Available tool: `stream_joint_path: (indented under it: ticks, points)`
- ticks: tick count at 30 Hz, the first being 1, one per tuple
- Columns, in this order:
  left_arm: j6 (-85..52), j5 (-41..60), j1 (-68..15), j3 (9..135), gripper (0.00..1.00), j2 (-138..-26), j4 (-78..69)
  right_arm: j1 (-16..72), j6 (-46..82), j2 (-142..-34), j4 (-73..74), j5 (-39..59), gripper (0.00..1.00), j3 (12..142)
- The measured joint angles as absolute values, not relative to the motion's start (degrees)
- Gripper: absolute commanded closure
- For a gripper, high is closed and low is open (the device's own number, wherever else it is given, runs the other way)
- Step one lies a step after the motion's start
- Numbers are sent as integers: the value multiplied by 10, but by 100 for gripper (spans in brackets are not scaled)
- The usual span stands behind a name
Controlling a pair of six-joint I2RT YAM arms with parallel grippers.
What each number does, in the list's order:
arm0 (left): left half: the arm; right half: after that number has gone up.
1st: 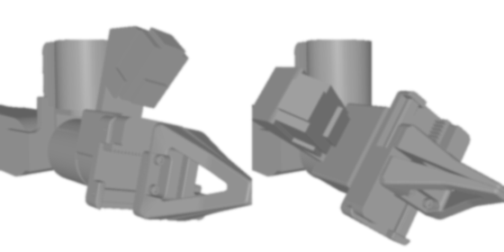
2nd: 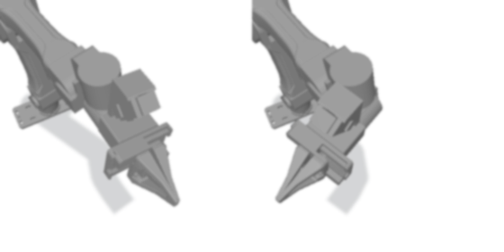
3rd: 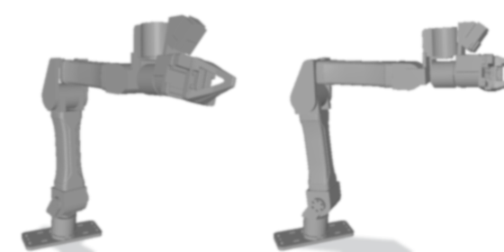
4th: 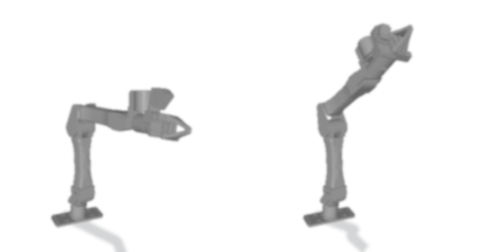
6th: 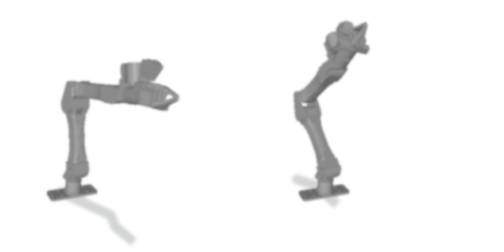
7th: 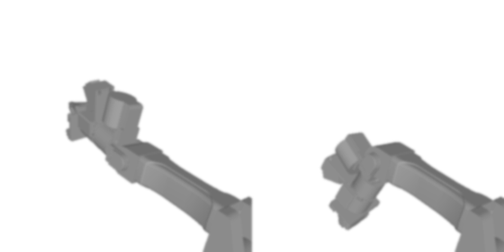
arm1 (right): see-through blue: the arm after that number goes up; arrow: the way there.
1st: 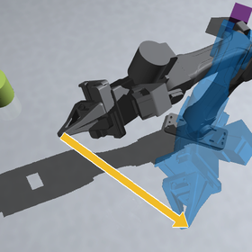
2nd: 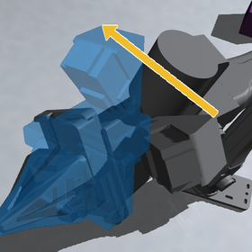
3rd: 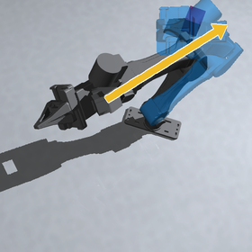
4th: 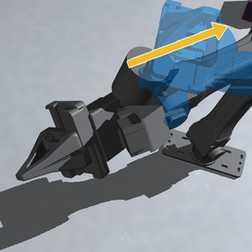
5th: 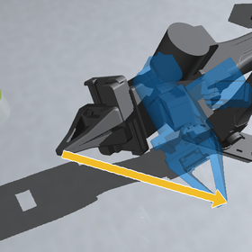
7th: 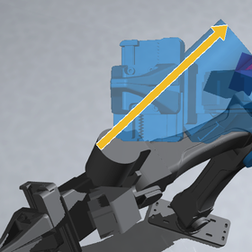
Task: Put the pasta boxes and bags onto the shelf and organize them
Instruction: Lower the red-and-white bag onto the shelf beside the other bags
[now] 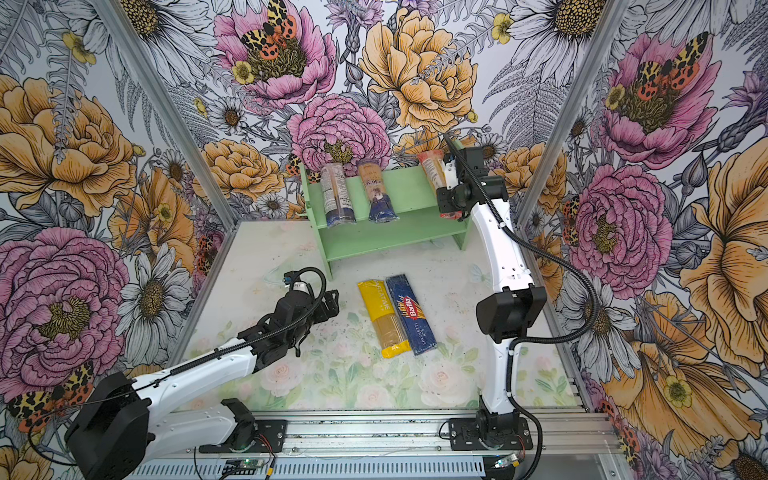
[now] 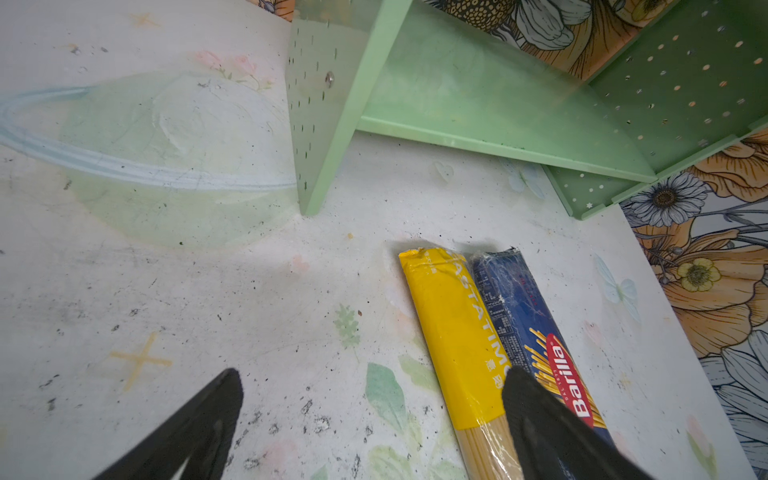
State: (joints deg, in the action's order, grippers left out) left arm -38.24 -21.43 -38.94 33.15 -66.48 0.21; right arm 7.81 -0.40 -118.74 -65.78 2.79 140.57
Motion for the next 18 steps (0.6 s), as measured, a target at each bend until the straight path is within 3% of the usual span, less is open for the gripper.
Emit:
stream_joint_path:
  ticks: [18]
  points:
    - [-387,-217,-389,321,1,-650,3,91,15,-1205,-654,26,96,1438]
